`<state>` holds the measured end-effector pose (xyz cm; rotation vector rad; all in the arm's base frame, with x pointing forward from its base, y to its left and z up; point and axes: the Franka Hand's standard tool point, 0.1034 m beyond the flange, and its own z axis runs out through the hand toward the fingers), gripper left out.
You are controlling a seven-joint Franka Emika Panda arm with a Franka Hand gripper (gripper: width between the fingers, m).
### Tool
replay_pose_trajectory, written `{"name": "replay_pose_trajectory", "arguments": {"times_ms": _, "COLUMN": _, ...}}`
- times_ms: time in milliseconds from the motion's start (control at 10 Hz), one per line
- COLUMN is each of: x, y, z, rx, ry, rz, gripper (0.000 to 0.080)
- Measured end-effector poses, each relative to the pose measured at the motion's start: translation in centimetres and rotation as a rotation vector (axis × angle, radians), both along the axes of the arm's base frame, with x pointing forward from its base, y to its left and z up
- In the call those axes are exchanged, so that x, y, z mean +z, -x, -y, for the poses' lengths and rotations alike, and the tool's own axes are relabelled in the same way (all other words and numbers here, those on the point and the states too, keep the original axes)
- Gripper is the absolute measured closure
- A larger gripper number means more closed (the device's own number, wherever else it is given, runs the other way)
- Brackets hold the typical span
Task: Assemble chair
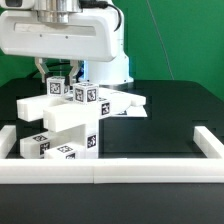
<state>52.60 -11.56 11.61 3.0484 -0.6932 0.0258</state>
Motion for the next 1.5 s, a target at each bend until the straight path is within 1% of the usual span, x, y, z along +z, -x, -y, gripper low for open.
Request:
{"name": "replay_pose_trajectory", "arguments": {"times_ms": 100, "x": 0.0, "y": -0.01, "z": -0.02, "rx": -0.041, "ry": -0.001, "rz": 0.001, "gripper": 0.0512}}
{"name": "replay_pose_trajectory", "arguments": {"times_ms": 500, "x": -0.01, "y": -0.04, "z": -0.2, "rx": -0.361, "ry": -0.01, "rz": 0.008, "gripper": 0.0512}}
{"name": "replay_pose_trajectory", "arguments": {"times_ms": 1000, "x": -0.01, "y": -0.09, "z": -0.36, "rx": -0.679, "ry": -0.021, "rz": 0.014, "gripper": 0.0512}}
{"name": "replay_pose_trajectory", "arguments": {"times_ms": 1200, "x": -0.02, "y": -0.09, "z": -0.37, "rx": -0.708, "ry": -0.021, "rz": 0.014, "gripper": 0.0512}}
{"name": "replay_pose_trajectory", "arguments": {"times_ms": 1300, "x": -0.02, "y": -0.09, "z": -0.37, "rx": -0.705, "ry": -0.021, "rz": 0.014, "gripper": 0.0319}}
{"name": "replay_pose_trajectory", "arguments": {"times_ms": 1400, "x": -0.02, "y": -0.09, "z": -0.37, "rx": -0.705, "ry": -0.021, "rz": 0.014, "gripper": 0.0319}}
{"name": "replay_pose_trajectory", "arguments": {"times_ms": 1500, "x": -0.02, "y": -0.09, "z": -0.37, "rx": -0.705, "ry": -0.021, "rz": 0.014, "gripper": 0.0181}}
